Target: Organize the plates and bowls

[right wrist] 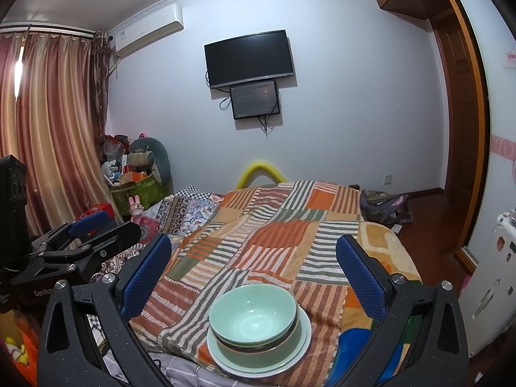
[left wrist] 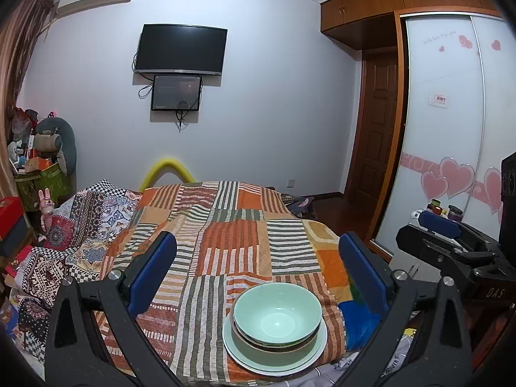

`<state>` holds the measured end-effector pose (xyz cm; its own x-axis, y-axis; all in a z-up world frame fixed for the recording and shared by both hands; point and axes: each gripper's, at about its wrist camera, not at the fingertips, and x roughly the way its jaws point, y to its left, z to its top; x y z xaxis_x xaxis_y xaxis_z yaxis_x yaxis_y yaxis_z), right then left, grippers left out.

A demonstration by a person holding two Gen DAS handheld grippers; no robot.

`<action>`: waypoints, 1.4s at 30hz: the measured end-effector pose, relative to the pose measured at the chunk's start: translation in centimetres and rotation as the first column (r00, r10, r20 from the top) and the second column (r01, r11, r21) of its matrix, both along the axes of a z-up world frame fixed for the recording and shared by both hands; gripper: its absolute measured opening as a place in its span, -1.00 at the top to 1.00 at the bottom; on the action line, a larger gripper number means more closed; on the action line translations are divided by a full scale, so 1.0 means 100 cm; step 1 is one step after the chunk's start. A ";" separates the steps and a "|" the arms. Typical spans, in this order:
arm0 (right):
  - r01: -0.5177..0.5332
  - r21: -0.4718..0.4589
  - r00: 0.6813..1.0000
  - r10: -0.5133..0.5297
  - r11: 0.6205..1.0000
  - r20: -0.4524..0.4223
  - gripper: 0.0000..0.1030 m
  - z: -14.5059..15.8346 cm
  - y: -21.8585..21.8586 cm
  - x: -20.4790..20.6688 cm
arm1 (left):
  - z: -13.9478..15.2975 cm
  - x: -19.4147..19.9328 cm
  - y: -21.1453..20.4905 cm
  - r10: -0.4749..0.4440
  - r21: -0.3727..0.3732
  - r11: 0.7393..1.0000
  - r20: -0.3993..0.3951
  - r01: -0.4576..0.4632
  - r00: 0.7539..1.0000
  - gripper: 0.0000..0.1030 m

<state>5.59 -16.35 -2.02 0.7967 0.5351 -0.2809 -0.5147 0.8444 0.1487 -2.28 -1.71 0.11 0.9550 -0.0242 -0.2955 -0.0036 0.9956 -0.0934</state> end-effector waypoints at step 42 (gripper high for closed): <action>-0.004 -0.004 1.000 0.004 1.000 -0.015 -0.99 0.004 -0.001 0.003 | -0.004 0.004 0.002 -0.001 -0.008 1.000 -0.016 0.001 1.000 -0.99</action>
<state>5.87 -16.43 -1.63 0.7900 0.5376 -0.2949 -0.5161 0.8426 0.1536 -1.87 -1.48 -0.25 0.9502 -0.0275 -0.3105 -0.0041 0.9949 -0.1009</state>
